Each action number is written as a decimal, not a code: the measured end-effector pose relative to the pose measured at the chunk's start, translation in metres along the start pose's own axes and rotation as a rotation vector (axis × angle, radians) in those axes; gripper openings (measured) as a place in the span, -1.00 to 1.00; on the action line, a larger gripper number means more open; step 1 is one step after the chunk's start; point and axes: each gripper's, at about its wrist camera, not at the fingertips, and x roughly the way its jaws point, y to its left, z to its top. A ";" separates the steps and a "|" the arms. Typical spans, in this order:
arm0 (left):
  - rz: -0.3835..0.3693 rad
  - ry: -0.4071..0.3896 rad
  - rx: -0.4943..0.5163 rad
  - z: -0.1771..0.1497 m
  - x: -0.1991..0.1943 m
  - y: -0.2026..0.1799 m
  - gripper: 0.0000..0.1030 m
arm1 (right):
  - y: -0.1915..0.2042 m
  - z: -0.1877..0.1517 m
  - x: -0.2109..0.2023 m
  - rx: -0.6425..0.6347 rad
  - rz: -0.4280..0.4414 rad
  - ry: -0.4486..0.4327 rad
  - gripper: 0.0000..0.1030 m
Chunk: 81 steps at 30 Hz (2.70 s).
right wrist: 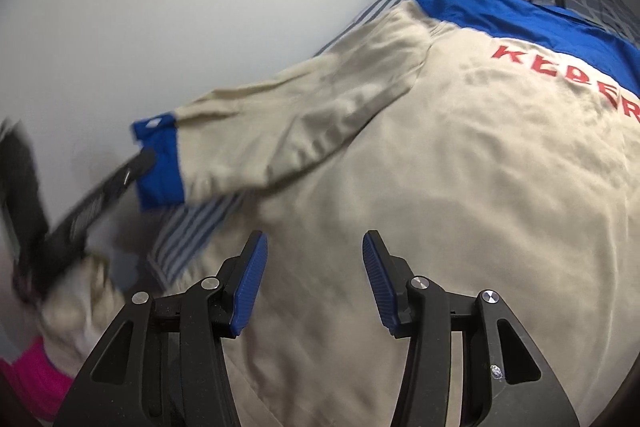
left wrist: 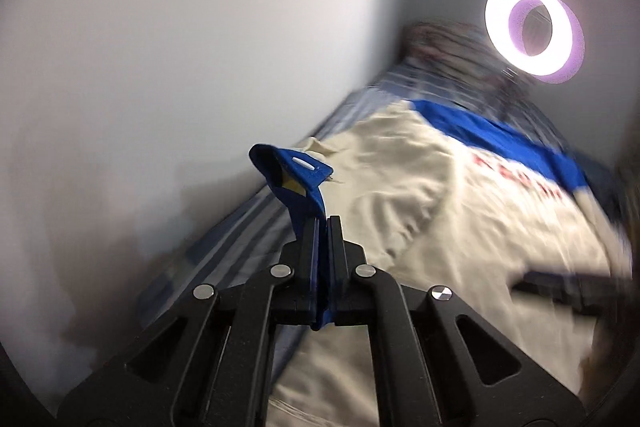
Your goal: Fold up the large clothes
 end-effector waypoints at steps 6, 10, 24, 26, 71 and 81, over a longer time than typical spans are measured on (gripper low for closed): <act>-0.053 -0.012 0.295 -0.030 -0.007 -0.054 -0.99 | -0.017 0.044 -0.004 0.089 0.038 -0.036 -0.06; -0.065 -0.003 0.403 -0.051 -0.008 -0.077 -0.99 | -0.003 0.079 0.011 0.063 0.073 -0.003 -0.06; -0.065 -0.020 0.490 -0.067 -0.020 -0.079 -0.99 | 0.037 0.113 0.092 -0.001 0.021 0.185 -0.95; -0.060 -0.040 0.506 -0.068 -0.027 -0.081 -0.99 | 0.029 0.110 0.074 0.033 0.038 0.149 -0.96; -0.480 0.392 -0.131 -0.069 -0.028 -0.021 -0.95 | 0.012 0.105 -0.012 -0.116 -0.240 -0.022 -0.33; -0.450 0.373 -0.034 -0.075 -0.053 0.000 -0.95 | 0.002 0.170 0.089 -0.141 -0.337 0.091 -0.33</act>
